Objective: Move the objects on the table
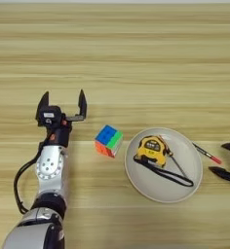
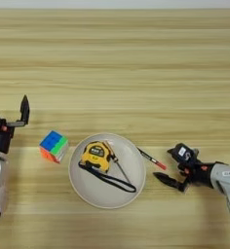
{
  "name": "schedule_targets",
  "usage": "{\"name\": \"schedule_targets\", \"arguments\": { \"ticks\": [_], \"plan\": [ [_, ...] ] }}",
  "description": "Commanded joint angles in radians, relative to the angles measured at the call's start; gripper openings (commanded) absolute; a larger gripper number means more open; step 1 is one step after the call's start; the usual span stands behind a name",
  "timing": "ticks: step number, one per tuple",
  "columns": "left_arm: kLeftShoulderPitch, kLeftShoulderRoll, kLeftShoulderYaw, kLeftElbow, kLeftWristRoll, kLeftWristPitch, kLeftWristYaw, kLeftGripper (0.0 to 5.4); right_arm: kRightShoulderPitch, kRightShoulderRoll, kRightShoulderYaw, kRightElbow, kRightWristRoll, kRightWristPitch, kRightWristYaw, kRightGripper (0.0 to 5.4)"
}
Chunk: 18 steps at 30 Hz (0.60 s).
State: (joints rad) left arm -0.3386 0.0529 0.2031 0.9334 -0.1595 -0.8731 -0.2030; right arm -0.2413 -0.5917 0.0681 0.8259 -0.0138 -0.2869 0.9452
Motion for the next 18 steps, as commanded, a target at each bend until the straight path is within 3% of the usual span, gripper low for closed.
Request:
{"name": "schedule_targets", "arguments": {
  "ticks": [1, 18],
  "plan": [
    [-0.014, 0.002, 0.001, 0.012, 0.003, -0.010, -0.002, 5.40, -0.027, 0.005, 0.014, 0.029, -0.012, -0.001, 0.008, 3.94],
    [-0.014, 0.002, 0.002, 0.014, 0.002, -0.012, -0.005, 5.40, -0.062, 0.022, 0.022, 0.122, -0.014, -0.009, 0.015, 2.01]
  ]
}}
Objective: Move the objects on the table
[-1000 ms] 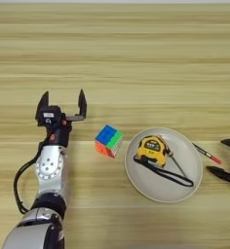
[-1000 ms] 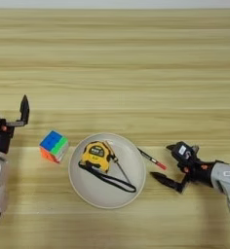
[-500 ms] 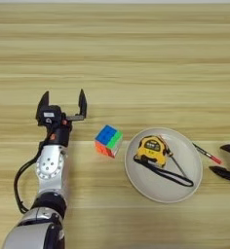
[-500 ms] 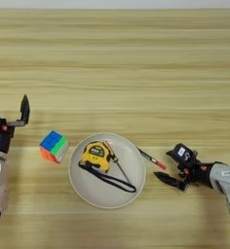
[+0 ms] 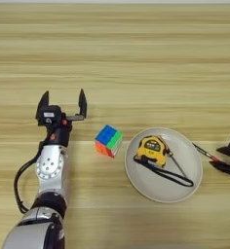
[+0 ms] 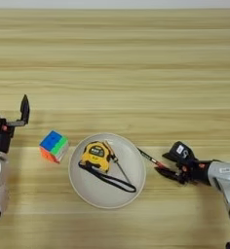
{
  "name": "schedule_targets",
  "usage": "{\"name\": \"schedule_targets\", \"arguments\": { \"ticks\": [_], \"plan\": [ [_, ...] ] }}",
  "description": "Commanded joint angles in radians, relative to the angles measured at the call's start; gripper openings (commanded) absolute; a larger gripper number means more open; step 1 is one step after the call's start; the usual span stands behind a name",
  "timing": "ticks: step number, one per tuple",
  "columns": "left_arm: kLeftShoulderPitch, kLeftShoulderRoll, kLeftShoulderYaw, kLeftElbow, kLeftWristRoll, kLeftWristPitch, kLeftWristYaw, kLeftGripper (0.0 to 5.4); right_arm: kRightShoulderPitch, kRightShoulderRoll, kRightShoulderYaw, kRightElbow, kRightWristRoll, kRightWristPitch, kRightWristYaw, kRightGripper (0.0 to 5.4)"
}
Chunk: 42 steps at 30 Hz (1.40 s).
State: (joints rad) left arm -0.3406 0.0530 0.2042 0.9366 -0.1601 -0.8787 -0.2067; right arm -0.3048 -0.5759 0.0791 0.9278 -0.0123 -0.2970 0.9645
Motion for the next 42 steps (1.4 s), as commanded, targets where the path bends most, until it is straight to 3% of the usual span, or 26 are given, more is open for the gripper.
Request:
{"name": "schedule_targets", "arguments": {
  "ticks": [1, 3, 6, 9, 13, 17, 21, 24, 29, 37, 42],
  "plan": [
    [-0.013, 0.002, 0.001, 0.011, 0.002, -0.006, -0.001, 5.40, 0.002, 0.007, 0.011, 0.020, -0.016, 0.000, -0.004, 1.86],
    [-0.012, 0.003, 0.001, 0.011, 0.002, -0.005, -0.003, 5.40, 0.016, 0.011, 0.004, -0.007, 0.005, -0.022, 0.024, 2.07],
    [-0.012, 0.004, 0.001, 0.010, 0.000, -0.005, -0.005, 5.40, 0.056, 0.017, -0.026, -0.110, 0.086, -0.048, 0.102, 2.45],
    [-0.015, 0.008, 0.003, 0.015, -0.001, -0.003, -0.008, 5.40, 0.082, 0.010, -0.054, -0.205, 0.136, -0.044, 0.115, 2.95],
    [-0.023, 0.013, 0.005, 0.029, -0.001, -0.001, -0.012, 5.40, 0.087, -0.011, -0.092, -0.305, 0.159, -0.032, 0.084, 3.35],
    [-0.028, 0.013, 0.007, 0.038, 0.000, -0.003, -0.012, 5.40, 0.095, -0.011, -0.143, -0.390, 0.228, -0.030, 0.088, 3.80],
    [-0.030, 0.014, 0.010, 0.043, -0.001, -0.006, -0.015, 5.40, 0.116, 0.032, -0.206, -0.523, 0.318, -0.022, 0.035, 4.46],
    [-0.030, 0.017, 0.011, 0.045, 0.000, -0.010, -0.015, 5.40, 0.124, 0.076, -0.239, -0.586, 0.350, -0.045, -0.031, 4.77],
    [-0.023, 0.028, 0.003, 0.047, 0.025, -0.026, -0.004, 5.40, 0.101, 0.167, -0.297, -0.587, 0.349, -0.125, -0.202, 5.32],
    [-0.004, 0.049, -0.011, 0.046, 0.069, -0.062, 0.017, 5.40, 0.100, 0.253, -0.293, -0.565, 0.214, -0.295, -0.424, 5.39],
    [0.049, 0.061, -0.048, 0.006, 0.163, -0.120, 0.073, 5.40, 0.102, 0.286, -0.307, -0.507, 0.166, -0.367, -0.541, 5.39]
  ]
}}
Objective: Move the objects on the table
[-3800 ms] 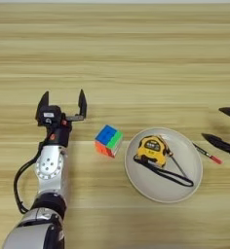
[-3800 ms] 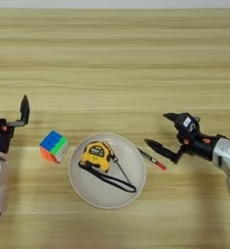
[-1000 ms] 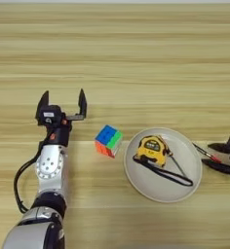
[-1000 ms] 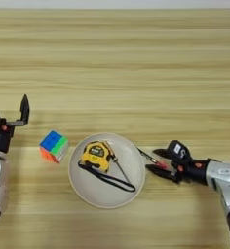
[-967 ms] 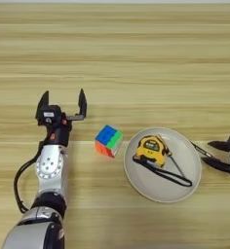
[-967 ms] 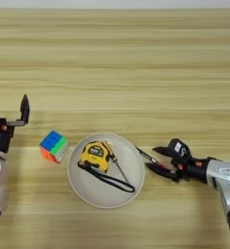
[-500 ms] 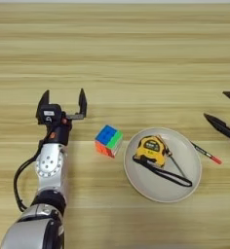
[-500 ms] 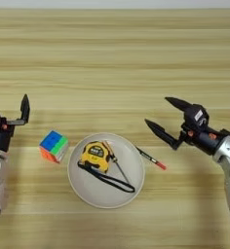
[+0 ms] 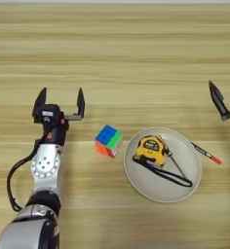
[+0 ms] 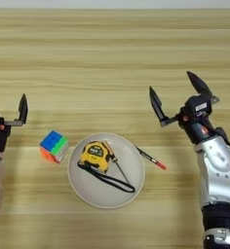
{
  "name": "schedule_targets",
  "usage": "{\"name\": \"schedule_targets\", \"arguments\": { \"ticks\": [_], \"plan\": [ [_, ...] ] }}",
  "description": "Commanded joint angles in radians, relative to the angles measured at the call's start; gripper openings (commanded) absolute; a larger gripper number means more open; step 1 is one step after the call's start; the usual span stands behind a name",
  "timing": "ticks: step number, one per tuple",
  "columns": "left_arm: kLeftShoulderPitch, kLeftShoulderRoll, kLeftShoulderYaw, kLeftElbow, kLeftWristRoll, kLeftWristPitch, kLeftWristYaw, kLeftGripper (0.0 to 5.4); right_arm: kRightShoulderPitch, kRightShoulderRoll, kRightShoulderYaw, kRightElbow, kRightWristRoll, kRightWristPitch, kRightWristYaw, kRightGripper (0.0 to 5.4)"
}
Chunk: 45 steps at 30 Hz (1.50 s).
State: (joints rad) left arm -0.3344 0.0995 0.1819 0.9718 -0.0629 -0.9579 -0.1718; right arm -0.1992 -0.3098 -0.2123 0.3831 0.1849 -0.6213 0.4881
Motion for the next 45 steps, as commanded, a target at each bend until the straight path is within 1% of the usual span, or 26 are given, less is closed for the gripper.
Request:
{"name": "schedule_targets", "arguments": {
  "ticks": [1, 3, 4, 6, 7, 8, 9, 12, 15, 19, 21, 25, 30, 34, 39, 45],
  "plan": [
    [0.060, 0.017, -0.034, -0.044, 0.091, -0.054, 0.054, 5.40, 0.000, 0.027, -0.018, 0.055, -0.048, -0.056, -0.096, 5.39],
    [0.092, 0.021, -0.047, -0.076, 0.136, -0.073, 0.084, 5.40, 0.009, 0.030, -0.015, 0.097, -0.126, -0.117, -0.166, 5.39],
    [0.108, 0.022, -0.052, -0.095, 0.153, -0.079, 0.097, 5.40, 0.015, 0.034, -0.011, 0.110, -0.145, -0.141, -0.187, 5.39],
    [0.141, 0.026, -0.060, -0.133, 0.191, -0.088, 0.125, 5.40, 0.024, 0.045, -0.010, 0.146, -0.156, -0.165, -0.223, 5.39],
    [0.157, 0.028, -0.064, -0.154, 0.203, -0.089, 0.134, 5.40, 0.030, 0.046, -0.010, 0.162, -0.173, -0.183, -0.245, 5.39],
    [0.169, 0.029, -0.066, -0.171, 0.210, -0.089, 0.141, 5.40, 0.034, 0.044, -0.010, 0.170, -0.188, -0.197, -0.261, 5.39],
    [0.186, 0.030, -0.070, -0.194, 0.213, -0.085, 0.144, 5.40, 0.041, 0.046, -0.010, 0.180, -0.188, -0.205, -0.271, 5.39],
    [0.239, 0.037, -0.080, -0.267, 0.213, -0.069, 0.145, 5.40, 0.065, 0.054, -0.017, 0.193, -0.159, -0.208, -0.285, 5.39],
    [0.302, 0.044, -0.088, -0.359, 0.204, -0.045, 0.140, 5.40, 0.101, 0.064, -0.015, 0.172, -0.124, -0.197, -0.283, 5.39],
    [0.393, 0.051, -0.087, -0.491, 0.176, -0.003, 0.134, 5.40, 0.146, 0.080, -0.010, 0.151, -0.064, -0.185, -0.260, 5.39],
    [0.432, 0.055, -0.086, -0.550, 0.163, 0.020, 0.130, 5.40, 0.163, 0.080, -0.011, 0.142, -0.052, -0.190, -0.256, 5.39],
    [0.493, 0.061, -0.079, -0.650, 0.133, 0.064, 0.126, 5.40, 0.206, 0.091, -0.014, 0.090, 0.003, -0.151, -0.239, 5.39],
    [0.528, 0.072, -0.073, -0.730, 0.104, 0.126, 0.114, 5.40, 0.254, 0.108, -0.010, 0.004, 0.007, -0.128, -0.254, 5.39],
    [0.537, 0.087, -0.078, -0.765, 0.087, 0.181, 0.091, 5.40, 0.269, 0.122, -0.015, -0.045, 0.010, -0.090, -0.277, 5.39],
    [0.532, 0.093, -0.079, -0.781, 0.092, 0.208, 0.079, 5.40, 0.271, 0.127, -0.009, -0.066, -0.025, -0.077, -0.295, 5.39],
    [0.519, 0.087, -0.074, -0.779, 0.071, 0.235, 0.071, 5.40, 0.259, 0.128, -0.013, -0.057, -0.031, -0.075, -0.302, 5.39]
  ]
}}
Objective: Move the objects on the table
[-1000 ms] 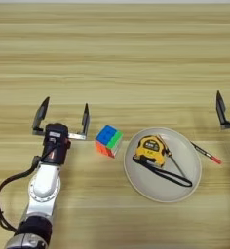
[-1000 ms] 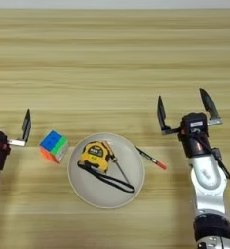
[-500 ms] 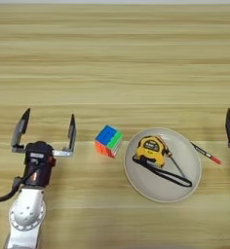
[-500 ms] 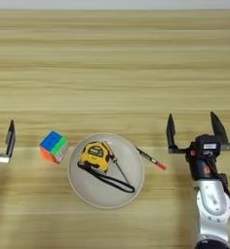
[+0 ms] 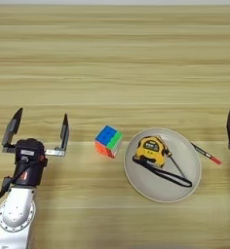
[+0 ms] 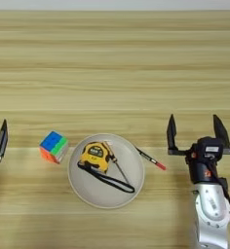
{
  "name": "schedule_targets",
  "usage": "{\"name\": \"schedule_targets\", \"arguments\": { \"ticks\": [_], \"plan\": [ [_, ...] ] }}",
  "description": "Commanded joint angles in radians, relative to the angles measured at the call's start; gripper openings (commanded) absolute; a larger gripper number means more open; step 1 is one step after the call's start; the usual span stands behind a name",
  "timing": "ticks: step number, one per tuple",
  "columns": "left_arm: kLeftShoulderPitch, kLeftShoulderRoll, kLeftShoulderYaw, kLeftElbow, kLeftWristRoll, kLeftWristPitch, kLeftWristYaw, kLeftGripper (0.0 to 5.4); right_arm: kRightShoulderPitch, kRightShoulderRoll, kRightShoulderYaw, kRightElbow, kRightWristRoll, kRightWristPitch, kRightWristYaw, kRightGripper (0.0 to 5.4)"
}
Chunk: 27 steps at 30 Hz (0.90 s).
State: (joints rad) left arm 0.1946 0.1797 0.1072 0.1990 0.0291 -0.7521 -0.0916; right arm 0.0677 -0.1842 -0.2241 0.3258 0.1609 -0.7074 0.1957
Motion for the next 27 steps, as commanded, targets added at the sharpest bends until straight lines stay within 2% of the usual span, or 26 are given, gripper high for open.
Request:
{"name": "schedule_targets", "arguments": {
  "ticks": [1, 27],
  "plan": [
    [-0.012, 0.006, 0.001, -0.005, -0.024, 0.034, -0.010, 5.40, -0.009, 0.002, -0.001, 0.003, -0.008, 0.009, -0.010, 5.39],
    [-0.030, -0.018, 0.015, -0.014, -0.059, 0.083, 0.002, 5.40, -0.027, -0.018, -0.001, 0.042, -0.044, -0.011, -0.012, 5.39]
  ]
}}
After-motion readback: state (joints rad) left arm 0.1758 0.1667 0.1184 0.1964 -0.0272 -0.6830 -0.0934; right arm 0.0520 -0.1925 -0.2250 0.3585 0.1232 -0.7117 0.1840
